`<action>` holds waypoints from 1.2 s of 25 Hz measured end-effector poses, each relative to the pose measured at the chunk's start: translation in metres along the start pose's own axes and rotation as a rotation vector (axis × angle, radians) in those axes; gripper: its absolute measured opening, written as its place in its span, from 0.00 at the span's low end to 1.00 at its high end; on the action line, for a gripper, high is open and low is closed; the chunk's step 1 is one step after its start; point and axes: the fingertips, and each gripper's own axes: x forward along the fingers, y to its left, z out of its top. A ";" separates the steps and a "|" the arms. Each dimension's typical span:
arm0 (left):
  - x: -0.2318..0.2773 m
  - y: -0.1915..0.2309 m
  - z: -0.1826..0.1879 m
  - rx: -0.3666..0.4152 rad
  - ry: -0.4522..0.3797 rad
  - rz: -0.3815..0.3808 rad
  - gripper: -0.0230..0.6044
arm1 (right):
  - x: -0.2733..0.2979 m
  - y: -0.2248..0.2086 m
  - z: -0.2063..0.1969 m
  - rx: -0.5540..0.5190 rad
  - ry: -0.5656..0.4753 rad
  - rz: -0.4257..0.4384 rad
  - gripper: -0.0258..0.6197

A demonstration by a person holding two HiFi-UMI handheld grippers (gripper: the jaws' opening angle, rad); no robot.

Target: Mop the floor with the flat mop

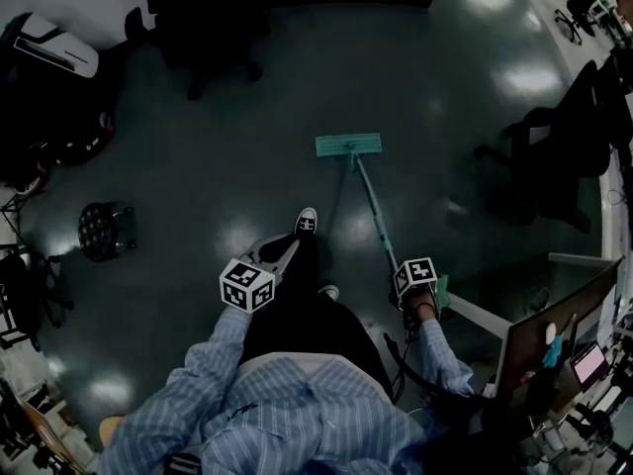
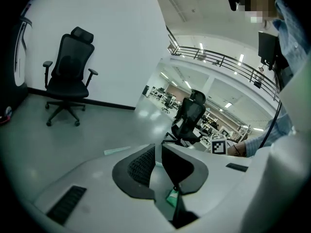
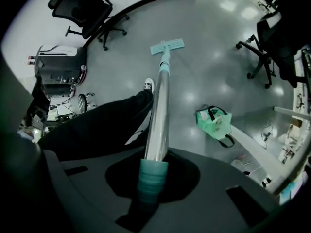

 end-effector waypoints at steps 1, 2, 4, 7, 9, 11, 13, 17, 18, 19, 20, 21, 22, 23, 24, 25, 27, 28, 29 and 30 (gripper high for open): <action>0.003 0.010 0.008 -0.007 0.000 0.009 0.11 | -0.007 0.004 0.020 -0.009 0.003 0.003 0.09; 0.007 0.019 0.015 -0.016 0.000 0.019 0.11 | -0.015 0.007 0.040 -0.019 0.007 0.004 0.09; 0.015 0.040 0.029 -0.033 0.002 0.038 0.11 | -0.031 0.011 0.083 -0.034 0.010 -0.002 0.09; 0.027 0.073 0.051 -0.057 0.000 0.055 0.11 | -0.056 0.017 0.150 -0.037 -0.003 -0.018 0.09; 0.034 0.092 0.063 -0.079 0.000 0.067 0.11 | -0.074 0.022 0.196 -0.044 -0.008 -0.032 0.09; 0.042 0.109 0.075 -0.098 0.004 0.077 0.11 | -0.091 0.029 0.241 -0.062 -0.003 -0.051 0.09; 0.053 0.128 0.088 -0.101 0.010 0.078 0.11 | -0.108 0.037 0.290 -0.078 -0.003 -0.066 0.09; 0.077 0.162 0.113 -0.107 -0.002 0.078 0.11 | -0.136 0.053 0.383 -0.083 -0.028 -0.073 0.09; 0.082 0.168 0.119 -0.113 -0.012 0.081 0.11 | -0.142 0.056 0.405 -0.085 -0.033 -0.074 0.09; 0.087 0.174 0.124 -0.118 -0.021 0.086 0.11 | -0.146 0.060 0.426 -0.088 -0.037 -0.075 0.09; 0.091 0.180 0.128 -0.123 -0.029 0.092 0.11 | -0.150 0.064 0.446 -0.092 -0.040 -0.076 0.09; 0.094 0.186 0.132 -0.130 -0.035 0.100 0.11 | -0.153 0.069 0.465 -0.096 -0.041 -0.076 0.09; 0.097 0.191 0.134 -0.139 -0.041 0.108 0.11 | -0.156 0.074 0.484 -0.100 -0.042 -0.075 0.09; 0.099 0.195 0.136 -0.149 -0.047 0.116 0.11 | -0.158 0.078 0.502 -0.104 -0.044 -0.075 0.09; 0.102 0.199 0.136 -0.159 -0.052 0.124 0.11 | -0.162 0.082 0.520 -0.106 -0.048 -0.074 0.09; 0.103 0.202 0.135 -0.167 -0.056 0.132 0.11 | -0.165 0.085 0.536 -0.106 -0.053 -0.075 0.09; 0.102 0.210 0.131 -0.181 -0.054 0.150 0.11 | -0.171 0.094 0.567 -0.105 -0.061 -0.078 0.09; 0.099 0.216 0.127 -0.190 -0.051 0.161 0.11 | -0.173 0.099 0.581 -0.104 -0.063 -0.080 0.09; 0.096 0.222 0.124 -0.200 -0.049 0.174 0.11 | -0.177 0.105 0.595 -0.102 -0.065 -0.083 0.09; 0.092 0.228 0.120 -0.212 -0.048 0.188 0.11 | -0.180 0.110 0.609 -0.100 -0.069 -0.085 0.09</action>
